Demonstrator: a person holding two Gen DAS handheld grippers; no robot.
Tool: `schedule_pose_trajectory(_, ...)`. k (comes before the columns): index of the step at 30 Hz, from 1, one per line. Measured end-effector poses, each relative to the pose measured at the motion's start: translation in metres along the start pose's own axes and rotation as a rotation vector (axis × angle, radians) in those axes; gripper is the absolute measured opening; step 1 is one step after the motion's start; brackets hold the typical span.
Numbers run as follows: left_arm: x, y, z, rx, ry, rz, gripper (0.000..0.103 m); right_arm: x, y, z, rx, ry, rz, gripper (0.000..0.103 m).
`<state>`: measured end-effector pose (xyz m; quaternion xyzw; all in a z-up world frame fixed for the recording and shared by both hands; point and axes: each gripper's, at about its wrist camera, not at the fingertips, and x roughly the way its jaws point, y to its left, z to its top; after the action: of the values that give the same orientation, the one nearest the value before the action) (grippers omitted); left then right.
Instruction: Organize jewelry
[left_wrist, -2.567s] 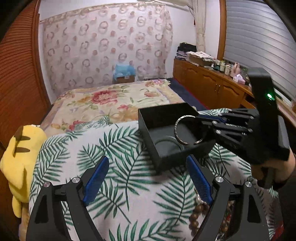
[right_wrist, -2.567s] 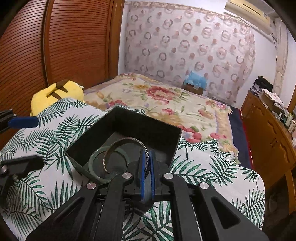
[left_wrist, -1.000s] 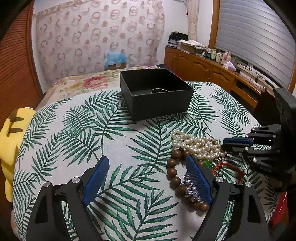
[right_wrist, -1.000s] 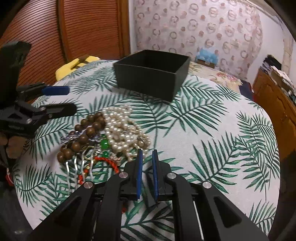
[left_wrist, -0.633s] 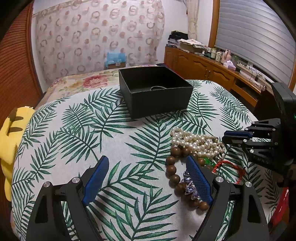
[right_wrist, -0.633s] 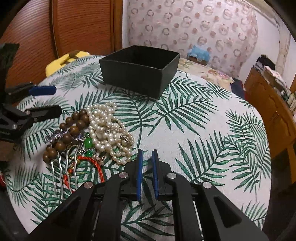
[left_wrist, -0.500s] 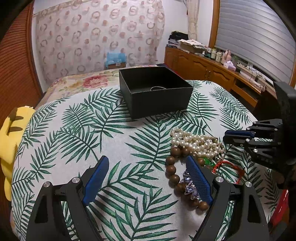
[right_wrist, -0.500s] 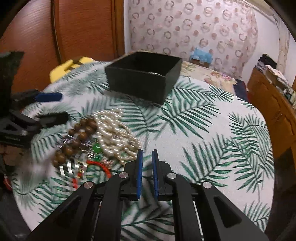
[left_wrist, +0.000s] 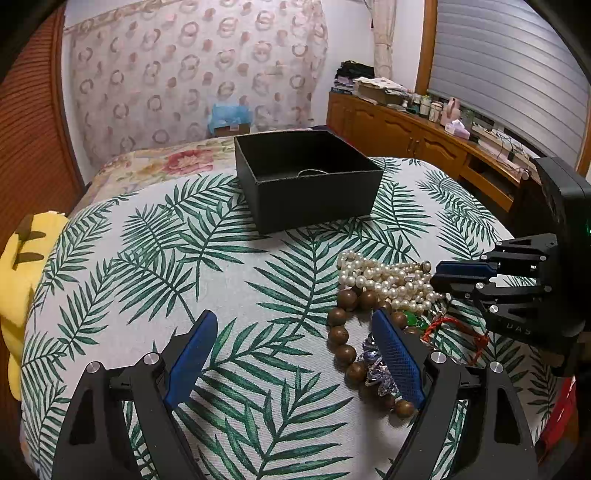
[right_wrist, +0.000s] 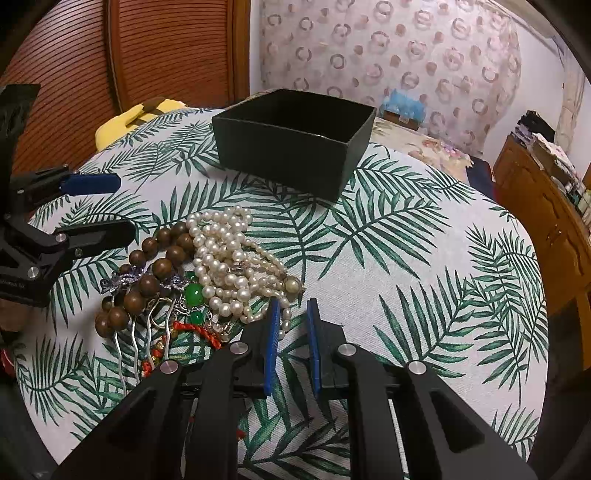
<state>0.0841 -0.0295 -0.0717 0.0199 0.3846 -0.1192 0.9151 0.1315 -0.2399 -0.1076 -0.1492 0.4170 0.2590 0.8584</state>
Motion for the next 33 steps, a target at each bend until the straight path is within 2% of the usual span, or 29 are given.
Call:
schedule_pose_trajectory(2,0.001,0.0,0.0,0.0,0.0,-0.002,0.082,0.001,0.0,0.0,-0.003,-0.002,0.013,0.013)
schedule_pose_trajectory(4,0.002,-0.002,0.0,0.004,0.0,-0.005,0.082,0.001,0.0,0.0,-0.011,-0.001,0.021,0.005)
schedule_pose_trajectory(8,0.006,-0.002,0.0,0.014,0.002,-0.011,0.082,-0.011,-0.005,-0.002,-0.005,-0.039,-0.003,0.005)
schedule_pose_trajectory(15,0.011,-0.004,0.008,0.029,0.005,-0.042,0.082,-0.057,-0.034,0.006,0.03,-0.148,-0.106,0.005)
schedule_pose_trajectory(16,0.012,-0.004,0.01,0.029,0.008,-0.053,0.08,-0.063,-0.04,0.006,0.035,-0.163,-0.131,0.005)
schedule_pose_trajectory(20,0.02,-0.007,0.016,0.03,0.036,-0.095,0.061,-0.082,-0.06,0.007,0.071,-0.208,-0.176,0.005)
schedule_pose_trajectory(26,0.037,-0.009,0.029,0.018,0.084,-0.157,0.038,-0.087,-0.072,0.001,0.087,-0.217,-0.173,0.005)
schedule_pose_trajectory(29,0.044,-0.009,0.034,0.01,0.108,-0.167,0.034,-0.081,-0.068,-0.002,0.081,-0.21,-0.162,0.005)
schedule_pose_trajectory(33,0.053,-0.011,0.036,-0.005,0.143,-0.179,0.034,-0.072,-0.058,-0.003,0.073,-0.201,-0.141,0.005)
